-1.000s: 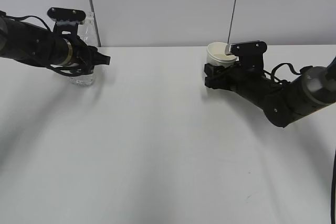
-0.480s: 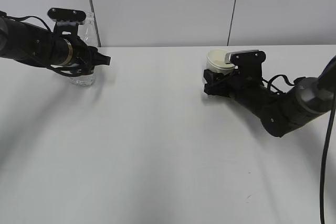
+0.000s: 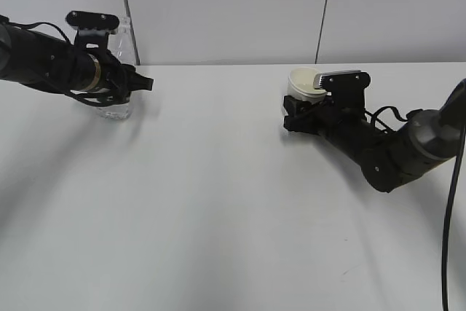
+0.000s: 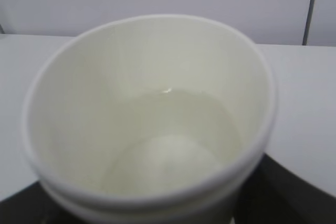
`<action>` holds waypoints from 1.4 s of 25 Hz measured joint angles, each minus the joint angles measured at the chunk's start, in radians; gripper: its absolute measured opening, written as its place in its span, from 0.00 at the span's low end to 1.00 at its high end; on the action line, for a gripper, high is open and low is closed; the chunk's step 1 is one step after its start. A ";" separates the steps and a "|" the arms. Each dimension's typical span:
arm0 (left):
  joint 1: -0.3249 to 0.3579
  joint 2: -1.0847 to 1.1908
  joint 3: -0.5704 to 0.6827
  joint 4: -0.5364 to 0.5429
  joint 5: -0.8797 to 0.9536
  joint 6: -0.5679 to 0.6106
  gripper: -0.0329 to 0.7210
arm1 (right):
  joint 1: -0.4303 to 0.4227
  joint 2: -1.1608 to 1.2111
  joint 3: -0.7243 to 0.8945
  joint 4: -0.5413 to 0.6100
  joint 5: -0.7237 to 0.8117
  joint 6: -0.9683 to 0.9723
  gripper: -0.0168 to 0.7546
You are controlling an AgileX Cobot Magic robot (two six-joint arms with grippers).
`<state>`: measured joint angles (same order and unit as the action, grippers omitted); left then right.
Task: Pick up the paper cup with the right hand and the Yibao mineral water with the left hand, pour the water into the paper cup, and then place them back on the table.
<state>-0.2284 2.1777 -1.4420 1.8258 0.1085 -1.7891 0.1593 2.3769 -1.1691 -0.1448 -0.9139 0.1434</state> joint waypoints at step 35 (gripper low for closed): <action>0.000 0.000 0.000 0.000 0.000 0.000 0.49 | 0.000 -0.058 0.079 0.003 0.046 -0.006 0.82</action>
<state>-0.2284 2.1777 -1.4420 1.8258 0.1085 -1.7891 0.1593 2.3193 -1.0900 -0.1418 -0.8675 0.1373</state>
